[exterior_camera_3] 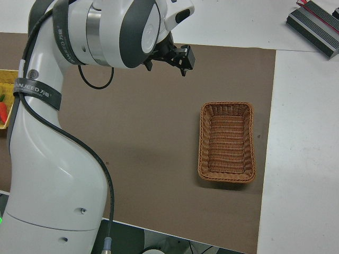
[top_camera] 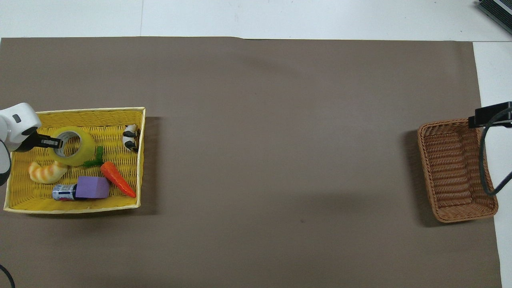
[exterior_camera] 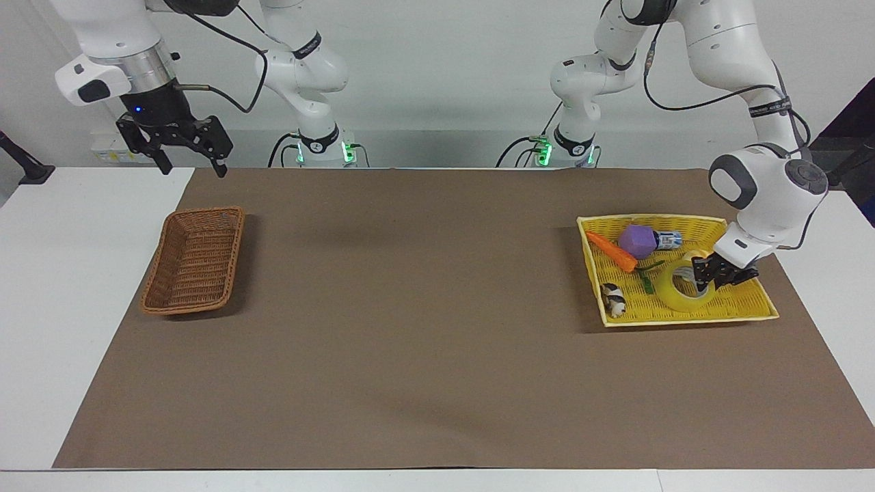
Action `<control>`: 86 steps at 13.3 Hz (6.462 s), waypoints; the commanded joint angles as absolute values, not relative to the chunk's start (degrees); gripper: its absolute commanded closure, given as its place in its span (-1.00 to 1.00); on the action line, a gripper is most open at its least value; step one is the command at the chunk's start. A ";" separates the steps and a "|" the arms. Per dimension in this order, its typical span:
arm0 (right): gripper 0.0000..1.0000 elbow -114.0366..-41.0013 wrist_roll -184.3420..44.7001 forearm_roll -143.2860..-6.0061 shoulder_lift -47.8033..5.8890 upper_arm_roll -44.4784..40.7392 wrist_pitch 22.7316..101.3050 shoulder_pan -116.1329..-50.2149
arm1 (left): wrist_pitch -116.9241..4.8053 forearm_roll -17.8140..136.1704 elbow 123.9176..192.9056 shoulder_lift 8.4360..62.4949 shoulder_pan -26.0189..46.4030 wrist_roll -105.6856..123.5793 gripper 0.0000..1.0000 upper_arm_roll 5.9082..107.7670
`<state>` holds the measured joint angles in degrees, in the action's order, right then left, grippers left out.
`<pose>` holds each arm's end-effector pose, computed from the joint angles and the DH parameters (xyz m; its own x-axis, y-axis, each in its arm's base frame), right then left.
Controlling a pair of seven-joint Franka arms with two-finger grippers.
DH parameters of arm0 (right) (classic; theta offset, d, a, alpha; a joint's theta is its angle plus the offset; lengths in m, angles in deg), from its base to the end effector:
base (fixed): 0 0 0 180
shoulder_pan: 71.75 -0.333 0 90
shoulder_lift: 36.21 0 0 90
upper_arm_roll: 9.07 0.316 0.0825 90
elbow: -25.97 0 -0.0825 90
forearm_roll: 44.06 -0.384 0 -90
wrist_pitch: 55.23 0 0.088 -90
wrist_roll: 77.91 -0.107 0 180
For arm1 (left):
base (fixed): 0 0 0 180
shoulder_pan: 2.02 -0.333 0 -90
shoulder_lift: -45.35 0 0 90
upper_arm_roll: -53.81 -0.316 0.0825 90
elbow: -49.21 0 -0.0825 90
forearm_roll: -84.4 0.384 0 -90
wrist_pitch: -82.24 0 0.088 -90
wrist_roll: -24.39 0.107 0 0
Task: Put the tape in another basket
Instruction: 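Reach the left gripper into the yellow basket and grasp the tape roll, then carry the tape with the left gripper while the right gripper reaches toward it, then grasp the tape with the right gripper while the left gripper releases it, then carry the tape with the right gripper over the wicker basket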
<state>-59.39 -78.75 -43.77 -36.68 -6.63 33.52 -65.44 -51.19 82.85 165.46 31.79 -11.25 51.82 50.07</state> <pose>0.5488 -0.0376 0.6652 0.9943 -0.0820 0.0674 -0.0825 -0.9966 0.0044 0.5818 0.1323 0.3374 0.9702 -0.2348 0.0591 -0.2337 -0.9720 -0.0245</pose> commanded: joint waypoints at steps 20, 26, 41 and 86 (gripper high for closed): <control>-1.00 -77.38 -79.31 -80.66 -25.68 -5.73 61.19 -81.85 | -39.49 70.26 164.79 46.49 11.67 28.98 1.00 51.09; -1.00 -76.25 -81.16 -99.33 -19.25 -5.73 80.28 -92.74 | -50.89 70.08 168.82 43.15 26.52 11.32 1.00 51.00; 1.00 -79.15 -75.70 -91.87 -17.23 -5.82 79.51 -95.39 | -57.95 58.74 160.13 36.82 29.88 6.20 1.00 51.00; 1.00 -71.23 -74.68 -40.19 -35.77 -7.31 43.38 -65.09 | -3.98 83.88 130.69 45.17 5.62 38.45 -1.00 49.59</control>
<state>-69.62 -77.45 -41.34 -34.74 -8.02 43.11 -68.63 -5.27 82.99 131.24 44.93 6.26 37.82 49.24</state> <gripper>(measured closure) 1.000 0.000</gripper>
